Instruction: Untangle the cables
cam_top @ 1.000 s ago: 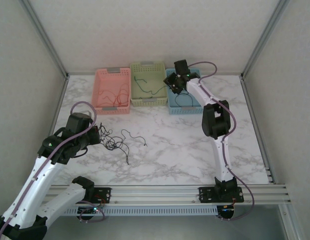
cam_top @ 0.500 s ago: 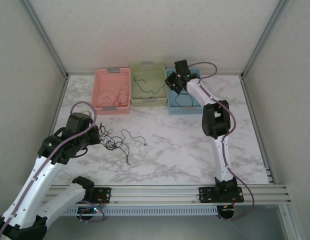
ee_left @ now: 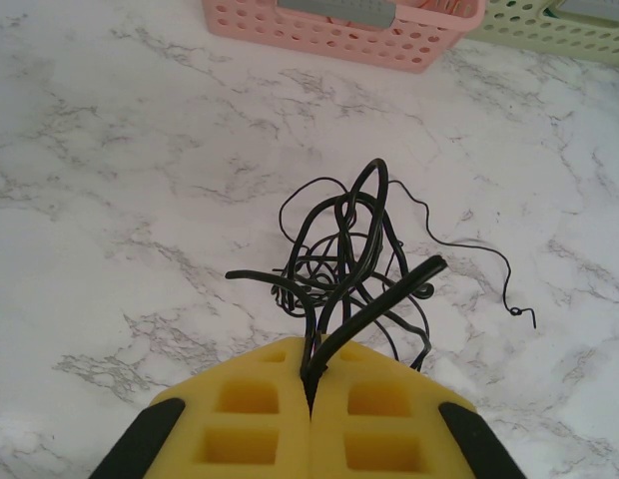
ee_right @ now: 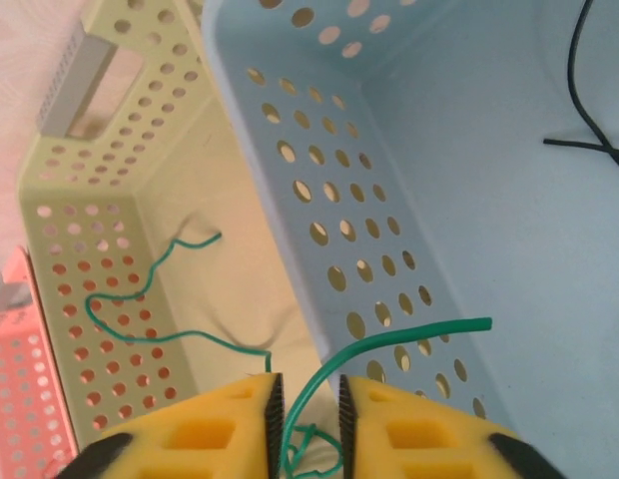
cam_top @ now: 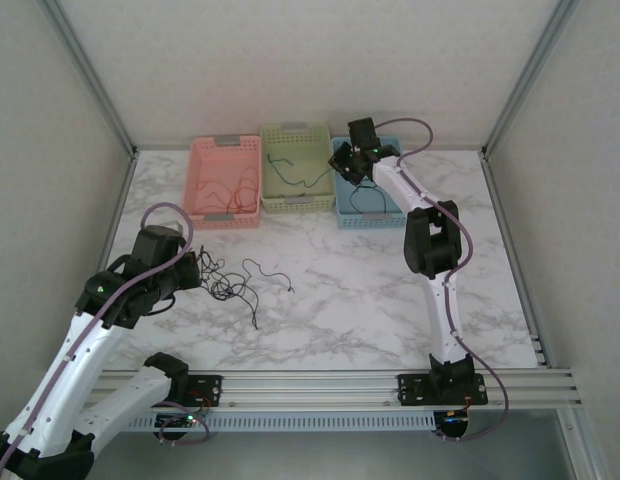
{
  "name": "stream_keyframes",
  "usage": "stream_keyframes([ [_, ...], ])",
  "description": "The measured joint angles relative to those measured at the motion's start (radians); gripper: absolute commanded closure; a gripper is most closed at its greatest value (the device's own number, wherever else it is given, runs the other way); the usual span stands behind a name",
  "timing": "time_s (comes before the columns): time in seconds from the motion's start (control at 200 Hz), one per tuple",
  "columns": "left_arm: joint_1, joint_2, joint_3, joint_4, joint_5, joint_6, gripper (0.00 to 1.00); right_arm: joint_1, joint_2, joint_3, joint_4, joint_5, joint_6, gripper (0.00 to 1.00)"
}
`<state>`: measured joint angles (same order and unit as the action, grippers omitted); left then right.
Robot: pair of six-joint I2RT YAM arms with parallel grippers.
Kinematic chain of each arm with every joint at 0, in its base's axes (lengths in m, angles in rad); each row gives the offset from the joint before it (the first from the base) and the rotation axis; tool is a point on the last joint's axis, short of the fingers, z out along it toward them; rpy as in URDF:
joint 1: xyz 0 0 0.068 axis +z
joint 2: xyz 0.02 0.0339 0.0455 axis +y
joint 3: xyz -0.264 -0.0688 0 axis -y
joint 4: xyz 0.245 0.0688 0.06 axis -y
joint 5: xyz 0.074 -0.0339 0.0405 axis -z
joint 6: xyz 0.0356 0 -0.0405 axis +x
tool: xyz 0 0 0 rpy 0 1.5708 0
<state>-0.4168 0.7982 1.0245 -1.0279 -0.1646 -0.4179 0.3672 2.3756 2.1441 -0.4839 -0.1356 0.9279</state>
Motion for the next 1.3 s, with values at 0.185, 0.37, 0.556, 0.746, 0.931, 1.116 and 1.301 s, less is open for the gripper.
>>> stream_keyframes([
  [0.185, 0.0, 0.0, 0.0, 0.0, 0.0, 0.0, 1.0, 0.0, 0.0, 0.005, -0.015, 0.019, 0.007, 0.44],
  [0.37, 0.0, 0.0, 0.0, 0.0, 0.0, 0.0, 1.0, -0.005, 0.001, 0.005, -0.022, 0.03, 0.056, 0.46],
  [0.556, 0.0, 0.0, 0.0, 0.0, 0.0, 0.0, 1.0, -0.021, 0.033, 0.035, -0.017, 0.018, 0.117, 0.51],
  [0.746, 0.0, 0.0, 0.0, 0.0, 0.0, 0.0, 1.0, -0.034, 0.11, 0.135, -0.025, -0.003, 0.146, 0.59],
  [0.931, 0.0, 0.0, 0.0, 0.0, 0.0, 0.0, 1.0, -0.035, 0.124, 0.15, -0.024, -0.035, 0.179, 0.82],
  [1.116, 0.0, 0.0, 0.0, 0.0, 0.0, 0.0, 1.0, -0.035, 0.124, 0.154, -0.007, -0.049, 0.181, 0.98],
  [1.301, 0.0, 0.0, 0.0, 0.006, 0.0, 0.0, 1.0, -0.029, 0.111, 0.154, -0.006, -0.029, 0.147, 1.0],
])
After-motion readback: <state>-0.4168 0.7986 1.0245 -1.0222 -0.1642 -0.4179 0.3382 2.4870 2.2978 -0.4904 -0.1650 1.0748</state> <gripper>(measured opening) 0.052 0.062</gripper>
